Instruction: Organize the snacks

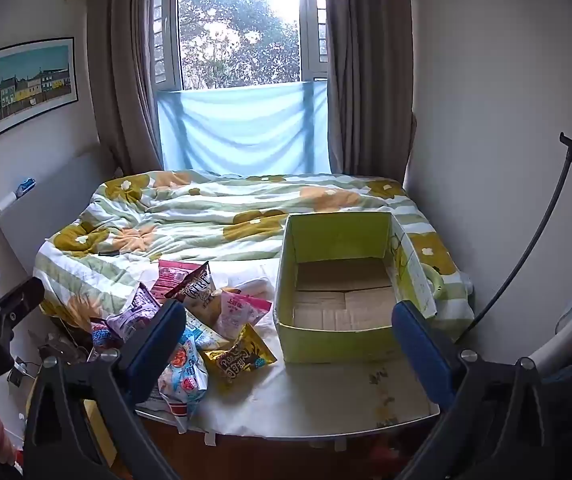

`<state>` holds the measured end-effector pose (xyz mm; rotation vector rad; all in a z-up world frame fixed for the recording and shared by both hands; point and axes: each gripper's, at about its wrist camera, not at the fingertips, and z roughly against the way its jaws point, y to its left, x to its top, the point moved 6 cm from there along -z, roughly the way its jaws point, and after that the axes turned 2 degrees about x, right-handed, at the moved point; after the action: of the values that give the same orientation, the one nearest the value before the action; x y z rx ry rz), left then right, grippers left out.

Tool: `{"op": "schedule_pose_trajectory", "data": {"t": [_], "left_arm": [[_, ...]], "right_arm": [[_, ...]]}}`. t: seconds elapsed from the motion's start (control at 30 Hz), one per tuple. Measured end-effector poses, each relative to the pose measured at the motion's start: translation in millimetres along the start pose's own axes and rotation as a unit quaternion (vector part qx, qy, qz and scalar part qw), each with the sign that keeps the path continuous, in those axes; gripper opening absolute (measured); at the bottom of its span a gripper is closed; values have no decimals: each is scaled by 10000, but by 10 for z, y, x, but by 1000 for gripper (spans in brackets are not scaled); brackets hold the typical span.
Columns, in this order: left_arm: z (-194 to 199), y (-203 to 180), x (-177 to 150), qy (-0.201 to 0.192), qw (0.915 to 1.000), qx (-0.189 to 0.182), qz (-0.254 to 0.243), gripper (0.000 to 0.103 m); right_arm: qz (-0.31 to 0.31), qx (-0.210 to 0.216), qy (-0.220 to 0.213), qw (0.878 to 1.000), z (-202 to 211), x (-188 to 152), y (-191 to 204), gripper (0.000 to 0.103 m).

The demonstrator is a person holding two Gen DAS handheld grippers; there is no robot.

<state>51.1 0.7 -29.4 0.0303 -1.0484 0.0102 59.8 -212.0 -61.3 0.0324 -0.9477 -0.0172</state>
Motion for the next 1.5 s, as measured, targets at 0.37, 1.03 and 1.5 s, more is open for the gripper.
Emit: {"op": "schedule_pose_trajectory", "data": {"t": [0.37, 1.03, 1.5], "left_arm": [[-50, 75, 6, 156, 9998, 94, 47, 103], [-167, 69, 46, 164, 9997, 149, 45, 103], [-198, 17, 61, 115, 9998, 152, 0, 103]], "right_arm": [[27, -40, 67, 10000, -78, -5, -47, 103], [-47, -52, 154, 9999, -156, 35, -25, 103], [-60, -107, 143, 9998, -166, 84, -66, 103]]}}
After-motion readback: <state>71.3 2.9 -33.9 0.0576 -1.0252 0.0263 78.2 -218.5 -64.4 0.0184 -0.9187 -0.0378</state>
